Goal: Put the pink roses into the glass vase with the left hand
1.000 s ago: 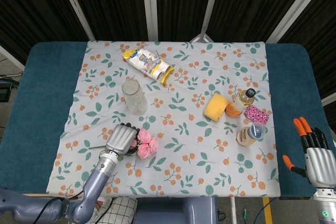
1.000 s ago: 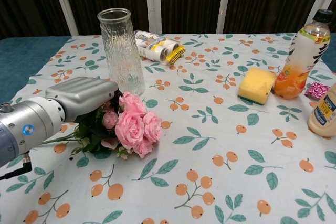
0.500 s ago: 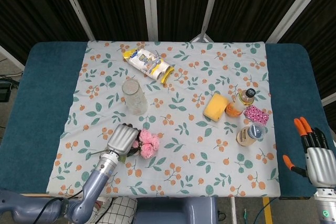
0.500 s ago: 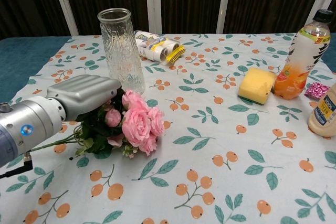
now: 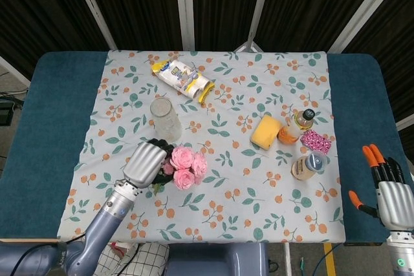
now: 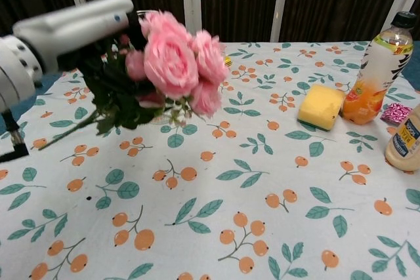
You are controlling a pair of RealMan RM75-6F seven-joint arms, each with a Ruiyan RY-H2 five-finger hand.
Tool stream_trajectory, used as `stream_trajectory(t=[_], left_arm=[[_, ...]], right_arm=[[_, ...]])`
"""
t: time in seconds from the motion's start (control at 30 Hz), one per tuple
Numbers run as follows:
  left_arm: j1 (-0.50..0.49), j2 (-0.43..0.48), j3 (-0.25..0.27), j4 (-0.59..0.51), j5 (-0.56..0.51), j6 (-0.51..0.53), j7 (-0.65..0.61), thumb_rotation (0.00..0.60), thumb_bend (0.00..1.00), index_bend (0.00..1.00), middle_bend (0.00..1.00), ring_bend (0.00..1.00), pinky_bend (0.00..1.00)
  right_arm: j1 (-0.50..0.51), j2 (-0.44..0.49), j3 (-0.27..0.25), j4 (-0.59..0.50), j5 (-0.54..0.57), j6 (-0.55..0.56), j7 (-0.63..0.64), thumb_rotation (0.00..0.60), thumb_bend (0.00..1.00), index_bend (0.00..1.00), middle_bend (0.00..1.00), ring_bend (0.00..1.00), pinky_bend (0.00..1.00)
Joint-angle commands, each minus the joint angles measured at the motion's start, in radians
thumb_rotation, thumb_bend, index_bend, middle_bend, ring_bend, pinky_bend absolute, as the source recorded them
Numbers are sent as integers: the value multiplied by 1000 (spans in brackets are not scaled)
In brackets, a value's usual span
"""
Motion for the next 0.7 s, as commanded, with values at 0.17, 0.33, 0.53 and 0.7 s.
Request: stream_trajectory(t=[0.17, 0.33, 0.53, 0.7], left_arm=[[-38, 207, -222, -158, -13, -14, -185, 600, 497, 583, 563, 420, 456], [-80, 268, -346, -166, -128, -67, -288, 600, 497, 586, 566, 420, 455], [-131, 283, -411, -117, -264, -160, -391, 600, 497, 587, 563, 420, 445], [-171, 259, -452, -30, -326, -223, -500, 600, 496, 589, 559, 420, 443]], right_arm=[[2, -2, 3, 4, 10, -7, -5, 600, 317, 10, 40, 109, 65], [3, -6, 8, 10, 21, -12, -9, 600, 317, 10, 40, 109, 65], [2, -7, 15, 16, 34, -10, 0, 600, 317, 10, 40, 109, 65], [-3, -5, 20, 20, 36, 2, 7, 600, 317, 10, 40, 109, 65]])
